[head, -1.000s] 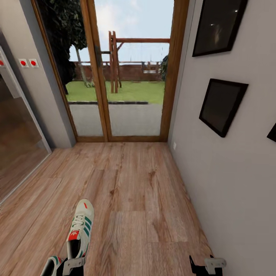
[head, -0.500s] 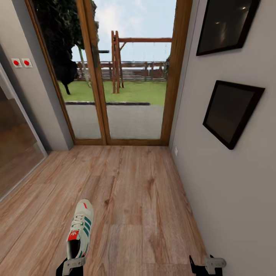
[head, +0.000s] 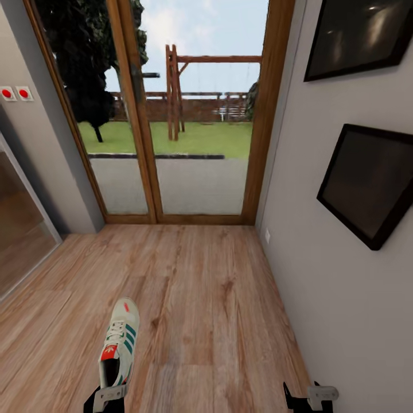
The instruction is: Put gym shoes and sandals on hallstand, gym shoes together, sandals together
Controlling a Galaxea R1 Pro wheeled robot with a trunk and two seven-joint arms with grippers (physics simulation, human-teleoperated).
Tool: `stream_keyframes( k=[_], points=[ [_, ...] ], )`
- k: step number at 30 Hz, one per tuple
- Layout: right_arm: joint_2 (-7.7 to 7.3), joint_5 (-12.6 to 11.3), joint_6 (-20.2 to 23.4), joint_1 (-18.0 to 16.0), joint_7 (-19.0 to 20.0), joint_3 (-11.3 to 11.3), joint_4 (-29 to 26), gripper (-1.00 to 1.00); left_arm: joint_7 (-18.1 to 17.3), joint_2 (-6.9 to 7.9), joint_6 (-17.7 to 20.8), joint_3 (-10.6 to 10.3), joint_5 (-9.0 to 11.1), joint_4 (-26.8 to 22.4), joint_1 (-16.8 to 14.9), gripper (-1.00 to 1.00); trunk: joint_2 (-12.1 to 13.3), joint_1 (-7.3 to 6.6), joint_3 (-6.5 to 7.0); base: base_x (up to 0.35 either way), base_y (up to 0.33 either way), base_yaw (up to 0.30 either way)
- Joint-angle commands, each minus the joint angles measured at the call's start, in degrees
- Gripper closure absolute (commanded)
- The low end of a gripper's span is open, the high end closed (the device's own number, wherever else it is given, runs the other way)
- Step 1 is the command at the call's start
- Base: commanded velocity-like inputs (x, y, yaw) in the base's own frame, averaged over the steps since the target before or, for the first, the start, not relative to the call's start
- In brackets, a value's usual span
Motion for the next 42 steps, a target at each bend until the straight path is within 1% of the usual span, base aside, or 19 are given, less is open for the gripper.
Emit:
stream_keyframes(
  k=[1,18,39,42],
  points=[
    [0.0,0.57,-0.17,-0.03,0.02,-0.49,0.05,-1.0,-0.28,-0.03,-0.16,0.36,-0.11,0.04,-0.04,1.0,-0.02,0.02,-0.05,0.339,0.0,0.0],
    [0.0,0.57,-0.17,-0.03,0.02,-0.49,0.05,-1.0,-0.28,-0.06,-0.16,0.35,-0.19,0.04,-0.04,1.0,-0.02,0.02,-0.05,0.339,0.0,0.015],
    [0.0,0.51,-0.17,-0.03,-0.02,-0.49,0.05,-1.0,-0.22,-0.11,-0.16,0.35,-0.08,0.12,-0.04,1.0,-0.02,0.02,-0.05,0.339,0.0,0.26],
    [0.0,0.49,-0.23,-0.03,-0.05,-0.49,0.03,-1.0,-0.22,-0.1,-0.16,0.36,0.89,0.12,-0.04,1.0,-0.02,0.02,-0.05,0.339,0.0,0.278]
  ],
)
